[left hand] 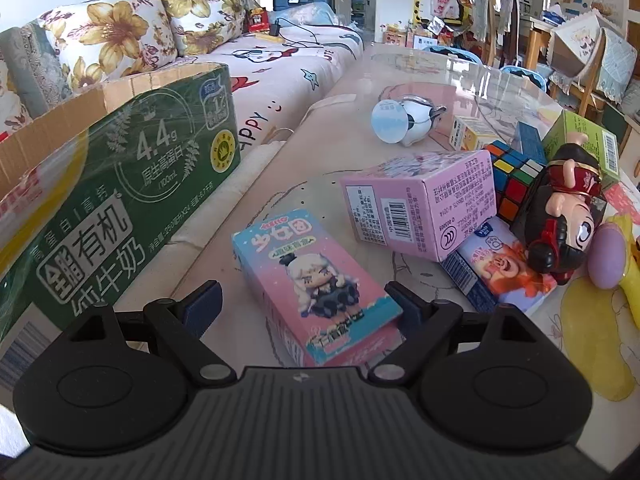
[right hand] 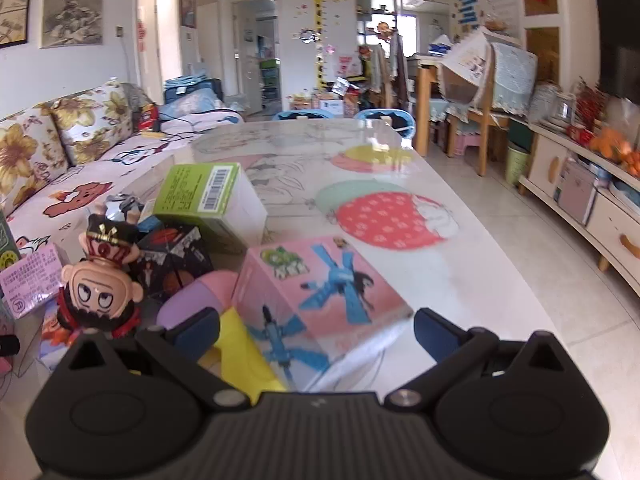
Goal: Organize rigid objects
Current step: 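Grasp the pink girl-print carton with left tool while right grasps the pink robot box, then carry both boxes into the cardboard box while right tool releases the robot box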
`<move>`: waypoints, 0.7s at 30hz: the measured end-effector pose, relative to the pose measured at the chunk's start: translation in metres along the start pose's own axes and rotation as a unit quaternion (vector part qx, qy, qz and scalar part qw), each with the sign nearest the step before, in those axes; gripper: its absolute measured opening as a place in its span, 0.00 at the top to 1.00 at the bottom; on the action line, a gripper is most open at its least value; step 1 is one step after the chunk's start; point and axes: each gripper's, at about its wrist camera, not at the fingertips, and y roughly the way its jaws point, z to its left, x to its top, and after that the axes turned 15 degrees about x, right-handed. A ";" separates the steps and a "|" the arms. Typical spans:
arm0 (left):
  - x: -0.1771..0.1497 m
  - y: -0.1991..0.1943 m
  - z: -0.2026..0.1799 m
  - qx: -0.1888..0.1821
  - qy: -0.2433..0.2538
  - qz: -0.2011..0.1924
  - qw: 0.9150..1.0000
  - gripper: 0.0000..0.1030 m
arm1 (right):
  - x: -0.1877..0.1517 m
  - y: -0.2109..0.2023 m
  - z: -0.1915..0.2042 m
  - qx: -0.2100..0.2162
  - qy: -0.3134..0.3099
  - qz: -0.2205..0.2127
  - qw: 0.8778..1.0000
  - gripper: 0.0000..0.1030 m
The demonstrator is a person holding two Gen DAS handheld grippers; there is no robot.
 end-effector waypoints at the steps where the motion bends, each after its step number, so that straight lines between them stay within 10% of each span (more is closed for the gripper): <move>1: 0.001 0.002 0.001 0.001 0.007 0.001 1.000 0.00 | 0.002 0.003 -0.002 0.007 -0.008 0.000 1.000 0.01; 7: 0.009 0.011 0.010 -0.020 0.014 0.010 1.000 0.08 | 0.006 0.015 -0.016 0.041 -0.025 0.018 0.999 0.00; 12: 0.009 0.012 0.020 -0.028 0.016 0.004 0.999 0.43 | 0.003 0.016 -0.014 0.028 -0.018 0.021 0.999 0.09; 21: 0.018 0.009 0.020 -0.033 0.004 0.014 0.999 0.47 | 0.000 0.007 -0.006 0.012 -0.014 0.009 1.000 0.17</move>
